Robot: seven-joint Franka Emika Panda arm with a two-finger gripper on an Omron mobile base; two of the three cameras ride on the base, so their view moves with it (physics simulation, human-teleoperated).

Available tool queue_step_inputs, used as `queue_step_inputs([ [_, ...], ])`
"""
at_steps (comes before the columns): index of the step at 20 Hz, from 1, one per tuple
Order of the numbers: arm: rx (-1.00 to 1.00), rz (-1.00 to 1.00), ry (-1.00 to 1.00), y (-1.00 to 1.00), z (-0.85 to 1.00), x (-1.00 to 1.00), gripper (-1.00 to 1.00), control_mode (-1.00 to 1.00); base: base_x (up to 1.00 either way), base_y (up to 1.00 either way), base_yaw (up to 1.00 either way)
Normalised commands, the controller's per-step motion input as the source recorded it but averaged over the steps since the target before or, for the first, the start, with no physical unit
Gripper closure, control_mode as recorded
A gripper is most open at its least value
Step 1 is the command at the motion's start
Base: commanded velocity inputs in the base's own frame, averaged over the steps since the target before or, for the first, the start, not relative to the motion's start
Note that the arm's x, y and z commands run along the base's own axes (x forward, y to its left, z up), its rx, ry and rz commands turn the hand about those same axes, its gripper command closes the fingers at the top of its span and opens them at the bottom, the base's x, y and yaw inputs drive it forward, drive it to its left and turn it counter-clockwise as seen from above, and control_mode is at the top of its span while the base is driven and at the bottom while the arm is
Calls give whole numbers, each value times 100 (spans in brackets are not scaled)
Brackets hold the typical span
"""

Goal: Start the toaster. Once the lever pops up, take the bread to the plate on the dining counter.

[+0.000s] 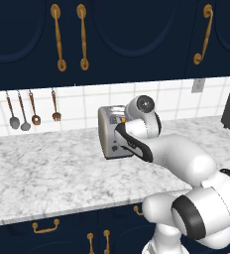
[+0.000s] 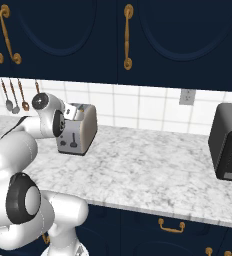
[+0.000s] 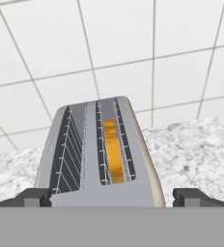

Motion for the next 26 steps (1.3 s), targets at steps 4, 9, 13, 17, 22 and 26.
queue_step_inputs([
  [4, 0, 0, 0, 0, 0, 0, -100, -100, 0, 0, 0],
  [9, 0, 0, 0, 0, 0, 0, -100, -100, 0, 0, 0],
  [13, 0, 0, 0, 0, 0, 0, -100, -100, 0, 0, 0],
  [17, 0, 0, 0, 0, 0, 0, -100, -100, 0, 0, 0],
  [22, 0, 0, 0, 0, 0, 0, -100, -100, 0, 0, 0],
  [26, 0, 0, 0, 0, 0, 0, -100, -100, 0, 0, 0],
])
